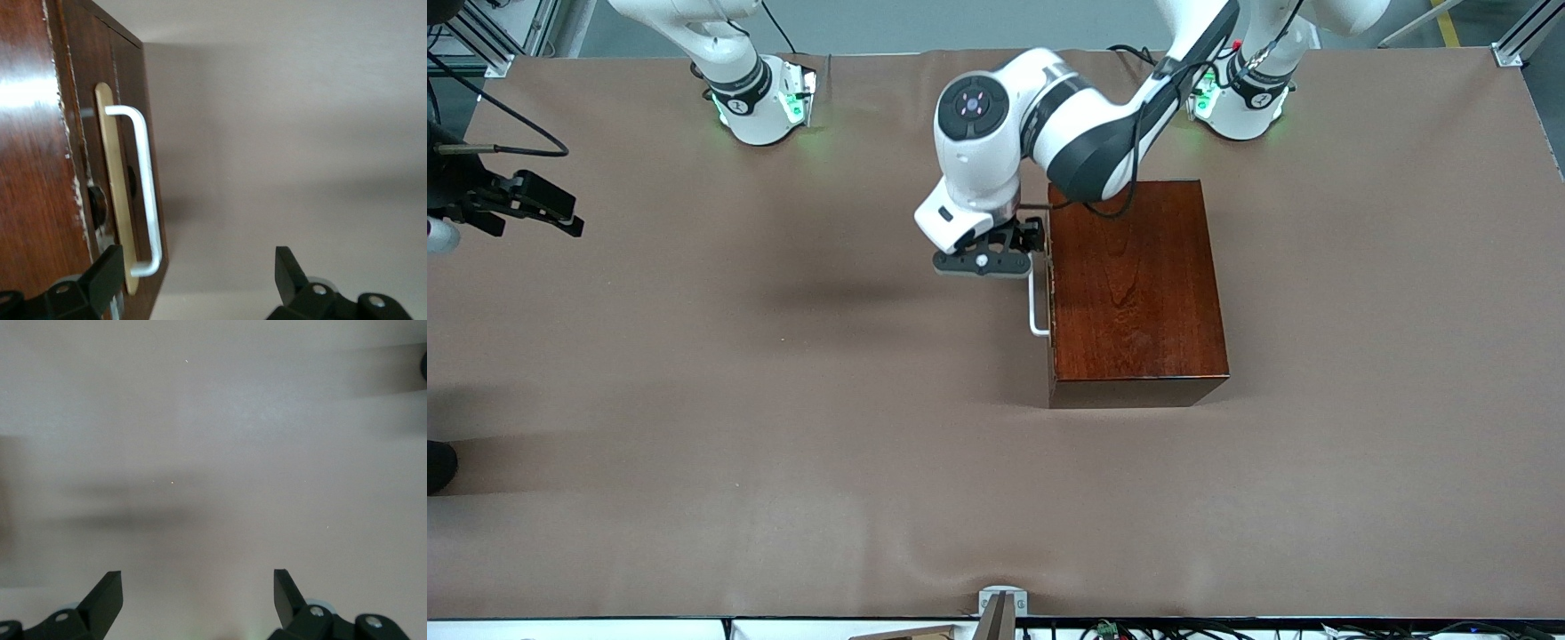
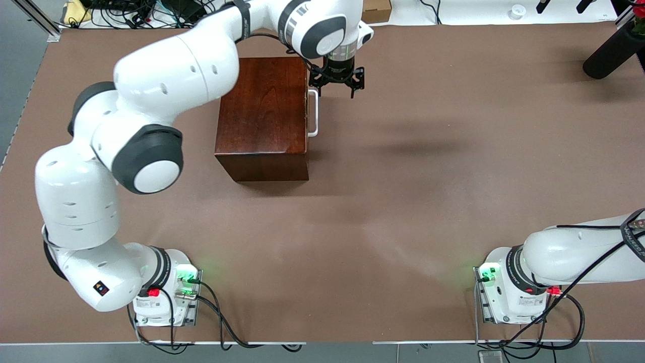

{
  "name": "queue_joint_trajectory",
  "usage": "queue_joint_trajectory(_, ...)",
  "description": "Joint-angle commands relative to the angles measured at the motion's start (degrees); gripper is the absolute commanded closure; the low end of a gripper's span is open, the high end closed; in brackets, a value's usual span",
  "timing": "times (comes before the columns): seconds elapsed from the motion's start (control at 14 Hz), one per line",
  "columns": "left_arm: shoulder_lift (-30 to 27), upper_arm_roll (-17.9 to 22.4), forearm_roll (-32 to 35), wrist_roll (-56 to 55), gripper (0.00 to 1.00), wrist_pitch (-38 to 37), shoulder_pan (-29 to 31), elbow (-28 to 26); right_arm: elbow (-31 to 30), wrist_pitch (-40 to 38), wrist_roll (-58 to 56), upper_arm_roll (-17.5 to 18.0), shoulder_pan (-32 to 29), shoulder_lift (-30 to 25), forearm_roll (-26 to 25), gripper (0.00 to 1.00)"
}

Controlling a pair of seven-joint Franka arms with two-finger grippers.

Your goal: Open drawer, take yellow block, close drawer

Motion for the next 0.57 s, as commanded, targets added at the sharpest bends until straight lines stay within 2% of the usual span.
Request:
queue_joint_trajectory(0.0, 3.0, 5.3, 1.1, -0.4, 0.00, -0.2, -4.7, 2.1, 0.1, 0.2, 0.3, 0.1, 0.1, -0.1, -0.7, 0.00)
queue_joint_trajectory(0.28, 5.7, 5.1, 5.4, 2.4, 0.00, -0.2, -5.1, 2.0, 0.2, 0.2, 0.4, 0.1, 0.1, -0.2, -0.7, 0.00)
queue_joint_trajectory(0.5, 6.6, 4.8, 5.4, 5.6, 0.00, -0.2, -5.2, 2.0, 0.2, 0.1, 0.3, 0.1, 0.1, -0.2, -0.7, 0.00)
